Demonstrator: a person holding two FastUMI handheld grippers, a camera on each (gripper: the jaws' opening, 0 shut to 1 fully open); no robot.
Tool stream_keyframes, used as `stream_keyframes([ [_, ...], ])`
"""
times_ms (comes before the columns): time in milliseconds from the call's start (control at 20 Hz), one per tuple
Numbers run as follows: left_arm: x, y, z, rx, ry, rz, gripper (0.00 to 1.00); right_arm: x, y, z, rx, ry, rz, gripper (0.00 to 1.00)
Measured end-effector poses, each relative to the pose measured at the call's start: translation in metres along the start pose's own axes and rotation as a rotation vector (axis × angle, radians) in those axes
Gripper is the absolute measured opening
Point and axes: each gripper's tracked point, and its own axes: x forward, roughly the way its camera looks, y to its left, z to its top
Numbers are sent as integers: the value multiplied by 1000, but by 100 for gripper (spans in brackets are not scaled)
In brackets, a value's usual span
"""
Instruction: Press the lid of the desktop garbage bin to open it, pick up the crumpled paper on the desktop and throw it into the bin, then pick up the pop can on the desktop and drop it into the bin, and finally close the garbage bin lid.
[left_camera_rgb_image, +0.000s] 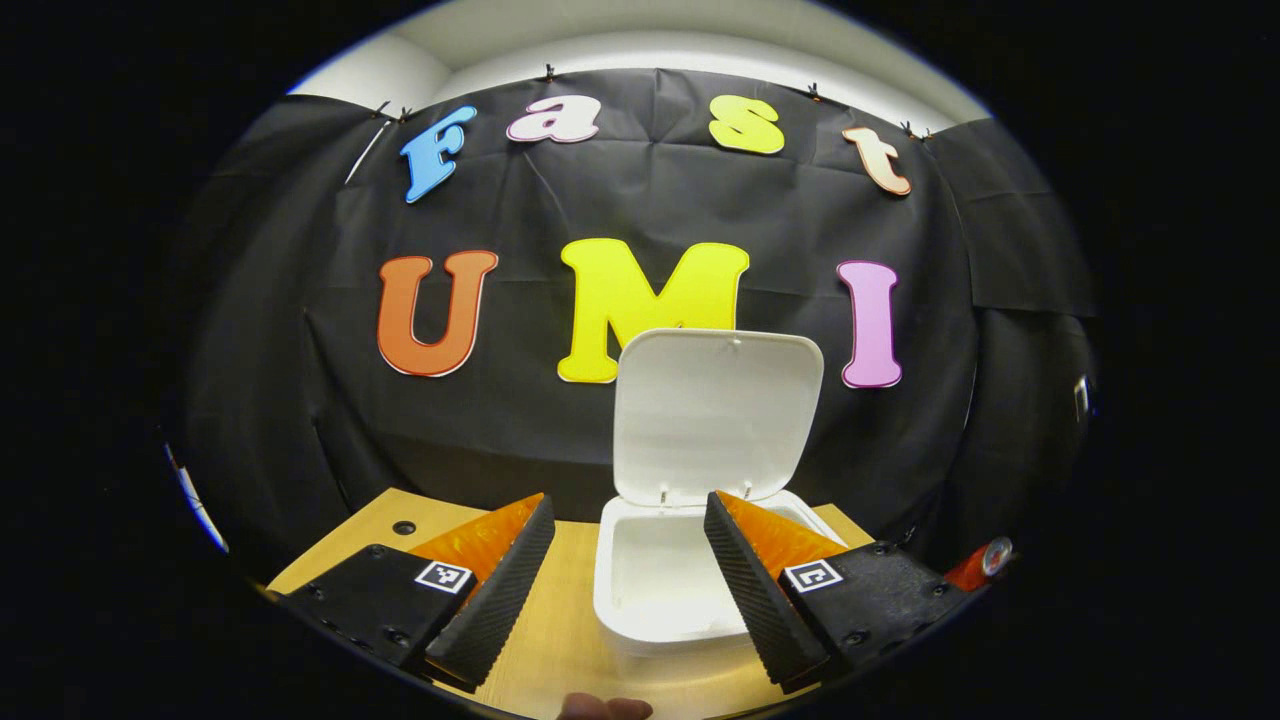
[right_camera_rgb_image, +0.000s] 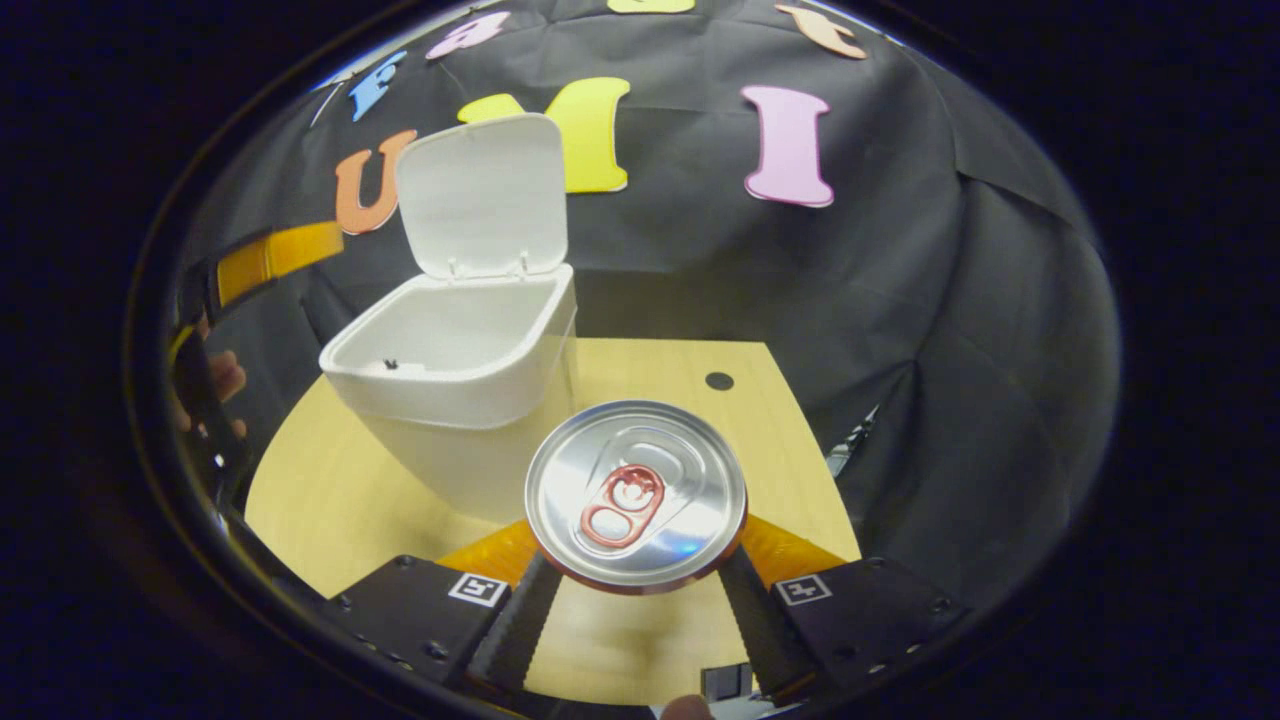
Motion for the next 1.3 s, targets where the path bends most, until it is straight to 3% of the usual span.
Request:
stream_keyframes([
  [250, -30, 32, -14, -14, 12, 66, 97, -7, 19, 75, -69, -80, 49, 82],
  [450, -57, 59, -16, -33, 17, 145, 97, 7, 55, 117, -137, -127, 112, 82],
  [850, -98, 114, -6, -24, 1, 335, 97, 56, 139, 140, -251, -102, 235, 81],
  [1300, -108, 128, -8, -26, 8, 402, 97, 82, 155, 135, -276, -55, 254, 81],
])
